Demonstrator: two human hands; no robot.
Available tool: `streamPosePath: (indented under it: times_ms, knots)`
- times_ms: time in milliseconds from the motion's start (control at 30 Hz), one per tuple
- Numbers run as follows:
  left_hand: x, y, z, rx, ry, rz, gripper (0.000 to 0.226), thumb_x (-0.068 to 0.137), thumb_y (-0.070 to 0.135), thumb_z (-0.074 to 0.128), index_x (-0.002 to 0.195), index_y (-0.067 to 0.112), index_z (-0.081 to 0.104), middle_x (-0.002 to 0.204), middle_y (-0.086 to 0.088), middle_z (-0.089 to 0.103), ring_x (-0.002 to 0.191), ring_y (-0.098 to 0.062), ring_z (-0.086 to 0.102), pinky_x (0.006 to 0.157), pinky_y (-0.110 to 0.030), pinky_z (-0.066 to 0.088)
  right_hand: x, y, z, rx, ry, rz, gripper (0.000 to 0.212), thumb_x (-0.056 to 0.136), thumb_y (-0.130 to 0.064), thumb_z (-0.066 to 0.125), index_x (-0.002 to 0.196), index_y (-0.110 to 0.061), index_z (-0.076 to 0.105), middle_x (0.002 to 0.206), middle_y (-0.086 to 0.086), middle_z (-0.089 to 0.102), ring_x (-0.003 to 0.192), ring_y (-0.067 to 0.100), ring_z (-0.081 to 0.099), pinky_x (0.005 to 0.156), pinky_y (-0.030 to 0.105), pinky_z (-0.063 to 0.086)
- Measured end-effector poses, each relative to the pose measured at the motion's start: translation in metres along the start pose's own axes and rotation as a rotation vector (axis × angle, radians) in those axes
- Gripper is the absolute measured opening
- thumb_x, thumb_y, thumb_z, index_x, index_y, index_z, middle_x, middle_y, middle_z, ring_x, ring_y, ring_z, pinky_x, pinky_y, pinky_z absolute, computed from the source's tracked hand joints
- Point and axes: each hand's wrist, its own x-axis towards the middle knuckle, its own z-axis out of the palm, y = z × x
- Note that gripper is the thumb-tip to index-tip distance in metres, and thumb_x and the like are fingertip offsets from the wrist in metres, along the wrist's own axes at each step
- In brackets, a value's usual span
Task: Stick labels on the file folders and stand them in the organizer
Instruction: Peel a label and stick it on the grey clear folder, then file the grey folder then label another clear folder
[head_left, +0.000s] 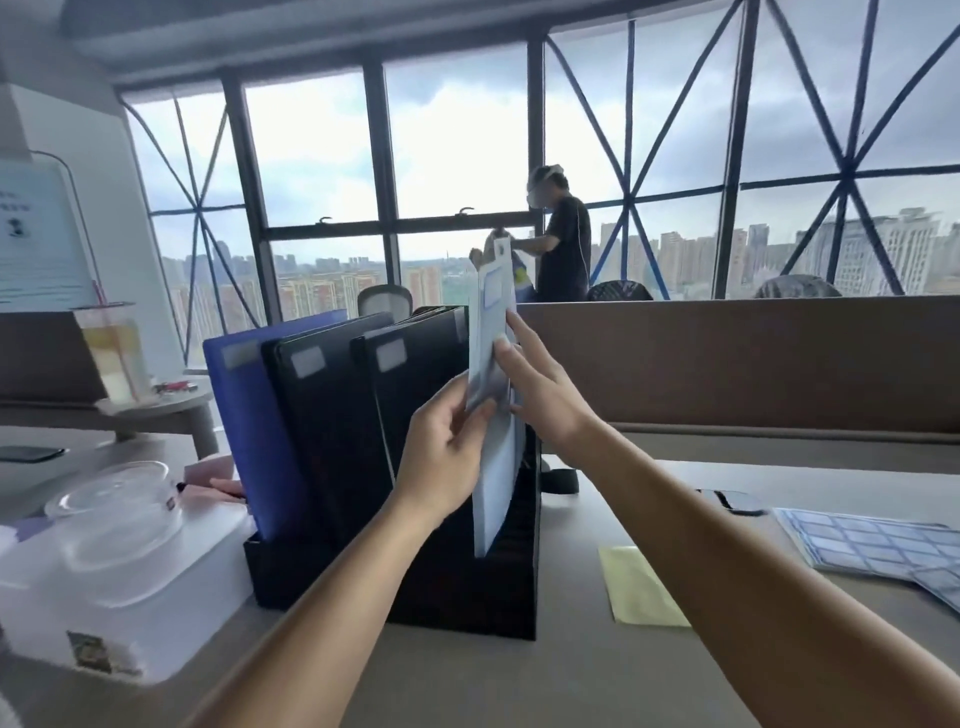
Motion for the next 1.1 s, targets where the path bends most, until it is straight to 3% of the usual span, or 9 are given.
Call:
streamPosePath:
  times_ms: [167, 333, 467, 600, 700, 833, 933, 1033, 1100]
  knots:
    - [-0.018, -0.037, -0.003, 0.020, -0.012, -0.127, 0.036, 0.100, 0.009, 0.051, 0.133, 0.022, 0.057, 0.122, 0.010, 0.068, 0.118, -0.006, 0.061, 0.099, -0.025, 0.049, -0.004, 0.033, 0.007, 0.021, -0.054, 0.127, 0.070, 0.092, -0.059, 0.053, 0.153, -0.046, 0.021, 0.158, -0.010, 0.034, 0.139, 0.011, 0.038, 0.111, 0.046, 0.038]
    - [-0.028, -0.044, -0.006, 0.010, 0.081, -0.202, 0.037, 0.099, 0.015, 0.054, 0.133, 0.030, 0.055, 0.120, 0.016, 0.067, 0.113, 0.004, 0.060, 0.092, -0.016, 0.050, -0.004, 0.052, 0.025, -0.160, -0.090, 0.145, 0.084, 0.067, -0.085, 0.056, 0.142, -0.062, 0.026, 0.159, -0.007, 0.034, 0.140, 0.016, 0.040, 0.110, 0.052, 0.041]
    - [-0.033, -0.046, -0.014, 0.106, 0.150, -0.279, 0.024, 0.098, 0.029, 0.056, 0.122, 0.028, 0.059, 0.103, 0.013, 0.070, 0.097, -0.001, 0.066, 0.085, -0.030, 0.057, -0.006, 0.050, 0.035, -0.353, -0.113, 0.109, 0.072, 0.089, -0.063, 0.056, 0.151, -0.049, 0.023, 0.149, 0.001, 0.047, 0.122, 0.018, 0.058, 0.104, 0.040, 0.048]
    - [-0.059, -0.046, -0.017, 0.131, 0.190, -0.407, 0.043, 0.092, 0.027, 0.065, 0.132, 0.025, 0.050, 0.117, 0.013, 0.062, 0.105, -0.003, 0.062, 0.088, -0.023, 0.052, -0.011, 0.048, 0.024, -0.396, -0.139, 0.130, 0.068, 0.089, -0.060, 0.058, 0.149, -0.045, 0.032, 0.147, -0.002, 0.048, 0.121, 0.023, 0.059, 0.097, 0.045, 0.053]
    - [-0.086, -0.041, -0.012, 0.209, 0.215, -0.422, 0.037, 0.092, 0.024, 0.064, 0.127, 0.026, 0.051, 0.112, 0.011, 0.060, 0.099, -0.007, 0.062, 0.077, -0.019, 0.048, -0.028, 0.043, 0.001, -0.396, -0.143, 0.184, 0.053, 0.095, -0.044, 0.060, 0.144, -0.030, 0.046, 0.129, 0.000, 0.059, 0.094, 0.017, 0.064, 0.084, 0.037, 0.053]
    - [-0.109, -0.038, 0.022, 0.194, 0.025, -0.456, 0.009, 0.095, 0.025, 0.059, 0.103, 0.026, 0.063, 0.097, 0.010, 0.067, 0.088, -0.007, 0.064, 0.075, -0.023, 0.052, -0.066, 0.046, -0.054, -0.489, -0.055, 0.212, 0.017, 0.097, -0.029, 0.061, 0.107, -0.019, 0.070, 0.091, -0.004, 0.069, 0.076, 0.015, 0.067, 0.073, 0.036, 0.053]
    - [-0.115, -0.042, 0.068, 0.149, -0.167, -0.499, 0.006, 0.095, 0.025, 0.059, 0.091, 0.026, 0.064, 0.091, 0.004, 0.068, 0.077, -0.008, 0.063, 0.069, -0.022, 0.051, -0.103, 0.063, -0.111, -0.580, 0.069, 0.255, 0.015, 0.095, -0.026, 0.062, 0.086, -0.020, 0.072, 0.079, -0.005, 0.071, 0.066, 0.007, 0.070, 0.066, 0.034, 0.050]
    - [-0.114, -0.050, 0.120, 0.214, -0.328, -0.468, 0.005, 0.093, 0.025, 0.060, 0.096, 0.025, 0.065, 0.098, 0.009, 0.069, 0.084, -0.003, 0.062, 0.065, -0.005, 0.043, -0.151, 0.079, -0.166, -0.714, 0.215, 0.358, 0.017, 0.093, -0.027, 0.061, 0.081, -0.021, 0.072, 0.075, -0.005, 0.072, 0.069, 0.009, 0.071, 0.056, 0.023, 0.047]
    - [-0.118, -0.052, 0.153, 0.284, -0.446, -0.423, 0.016, 0.093, 0.028, 0.060, 0.107, 0.023, 0.066, 0.107, 0.007, 0.068, 0.088, -0.005, 0.061, 0.068, -0.006, 0.040, -0.188, 0.088, -0.199, -0.813, 0.266, 0.410, 0.017, 0.093, -0.029, 0.062, 0.078, -0.023, 0.070, 0.074, -0.008, 0.070, 0.073, 0.013, 0.069, 0.060, 0.022, 0.047]
